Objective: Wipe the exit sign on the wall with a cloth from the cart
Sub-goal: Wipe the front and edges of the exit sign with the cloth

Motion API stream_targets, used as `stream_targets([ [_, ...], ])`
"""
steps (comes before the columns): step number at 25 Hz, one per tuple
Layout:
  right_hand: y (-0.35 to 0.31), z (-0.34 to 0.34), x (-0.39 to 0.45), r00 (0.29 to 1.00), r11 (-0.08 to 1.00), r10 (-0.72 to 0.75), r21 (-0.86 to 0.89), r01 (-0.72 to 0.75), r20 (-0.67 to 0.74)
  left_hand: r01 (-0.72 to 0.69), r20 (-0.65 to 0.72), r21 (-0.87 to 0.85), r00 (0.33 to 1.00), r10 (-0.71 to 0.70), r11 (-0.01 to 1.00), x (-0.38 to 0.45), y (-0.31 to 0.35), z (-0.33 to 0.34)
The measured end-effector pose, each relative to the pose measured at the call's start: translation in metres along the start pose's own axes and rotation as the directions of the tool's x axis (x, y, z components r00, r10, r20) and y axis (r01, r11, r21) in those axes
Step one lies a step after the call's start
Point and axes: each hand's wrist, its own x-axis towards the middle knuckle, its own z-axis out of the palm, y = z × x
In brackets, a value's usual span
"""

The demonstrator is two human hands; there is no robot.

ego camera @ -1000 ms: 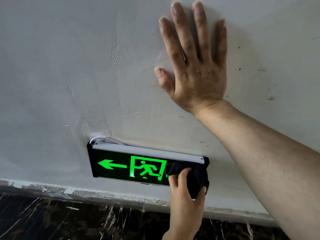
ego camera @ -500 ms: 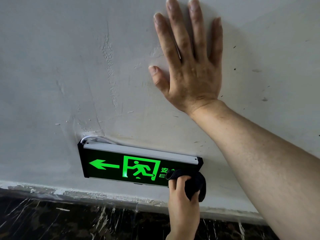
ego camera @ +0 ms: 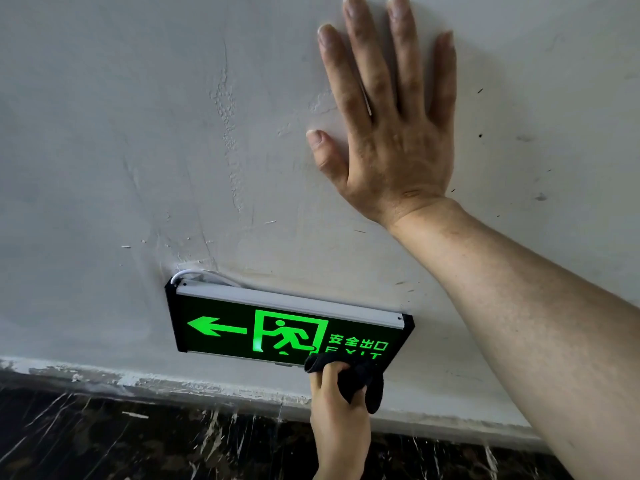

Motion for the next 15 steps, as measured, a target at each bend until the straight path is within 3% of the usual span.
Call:
stream_targets([
  [15, 0.002, 0.008, -0.002, 1.0, 0.999, -0.017, -0.048, 0.016, -0.021, 0.021, -0.325, -0.069, 0.945, -0.043, 0.997, 0.064, -0.039, -0.151],
])
